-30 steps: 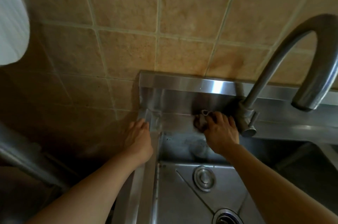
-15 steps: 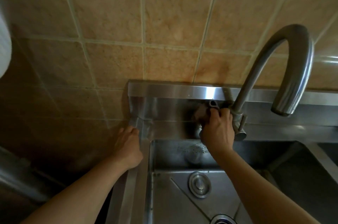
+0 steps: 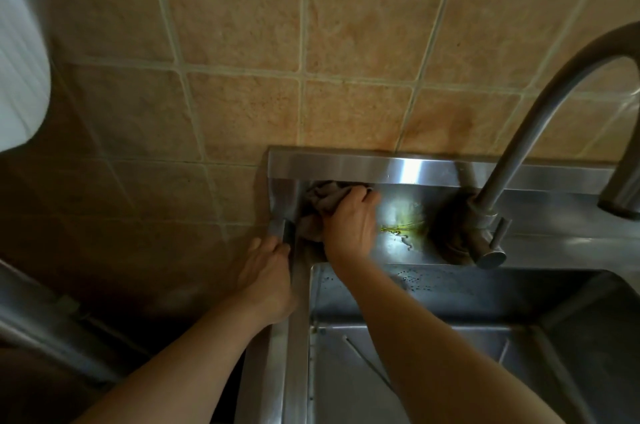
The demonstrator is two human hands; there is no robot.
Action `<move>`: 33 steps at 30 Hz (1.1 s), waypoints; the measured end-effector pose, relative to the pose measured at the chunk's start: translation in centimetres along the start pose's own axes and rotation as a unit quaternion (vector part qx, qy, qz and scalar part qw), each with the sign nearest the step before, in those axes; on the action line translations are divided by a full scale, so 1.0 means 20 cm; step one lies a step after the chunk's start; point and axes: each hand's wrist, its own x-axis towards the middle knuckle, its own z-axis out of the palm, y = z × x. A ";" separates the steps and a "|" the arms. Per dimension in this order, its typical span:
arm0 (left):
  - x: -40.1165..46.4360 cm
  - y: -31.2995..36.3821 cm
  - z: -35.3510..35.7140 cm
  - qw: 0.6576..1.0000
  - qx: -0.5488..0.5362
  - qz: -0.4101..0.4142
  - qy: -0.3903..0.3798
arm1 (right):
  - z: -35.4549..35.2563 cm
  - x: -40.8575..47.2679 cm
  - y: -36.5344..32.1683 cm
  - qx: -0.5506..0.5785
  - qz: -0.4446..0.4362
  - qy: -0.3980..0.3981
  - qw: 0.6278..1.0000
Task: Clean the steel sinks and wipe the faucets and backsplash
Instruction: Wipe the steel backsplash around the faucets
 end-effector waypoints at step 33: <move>-0.11 -0.03 0.04 0.996 -0.091 -0.015 0.019 | -0.03 -0.23 0.16 -0.181 -0.276 -0.254 0.909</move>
